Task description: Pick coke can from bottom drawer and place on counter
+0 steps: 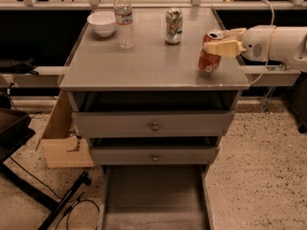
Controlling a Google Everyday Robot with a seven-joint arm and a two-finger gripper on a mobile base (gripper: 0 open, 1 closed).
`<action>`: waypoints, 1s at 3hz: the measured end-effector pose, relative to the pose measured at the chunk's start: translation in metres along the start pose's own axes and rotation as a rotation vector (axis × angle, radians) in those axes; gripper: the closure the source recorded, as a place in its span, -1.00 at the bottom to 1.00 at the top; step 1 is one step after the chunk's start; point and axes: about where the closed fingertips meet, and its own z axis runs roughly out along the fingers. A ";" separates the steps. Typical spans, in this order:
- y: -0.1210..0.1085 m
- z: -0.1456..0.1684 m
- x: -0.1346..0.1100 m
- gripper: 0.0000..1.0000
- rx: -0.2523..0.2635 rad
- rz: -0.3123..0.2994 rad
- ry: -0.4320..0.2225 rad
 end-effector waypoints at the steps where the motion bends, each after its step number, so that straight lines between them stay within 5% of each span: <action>1: -0.013 0.019 0.007 1.00 0.011 -0.008 0.019; 3: -0.013 0.020 0.007 0.15 0.011 -0.008 0.019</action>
Offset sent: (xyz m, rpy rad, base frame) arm 0.0166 0.0043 -0.0092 -0.0171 0.0026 -0.0080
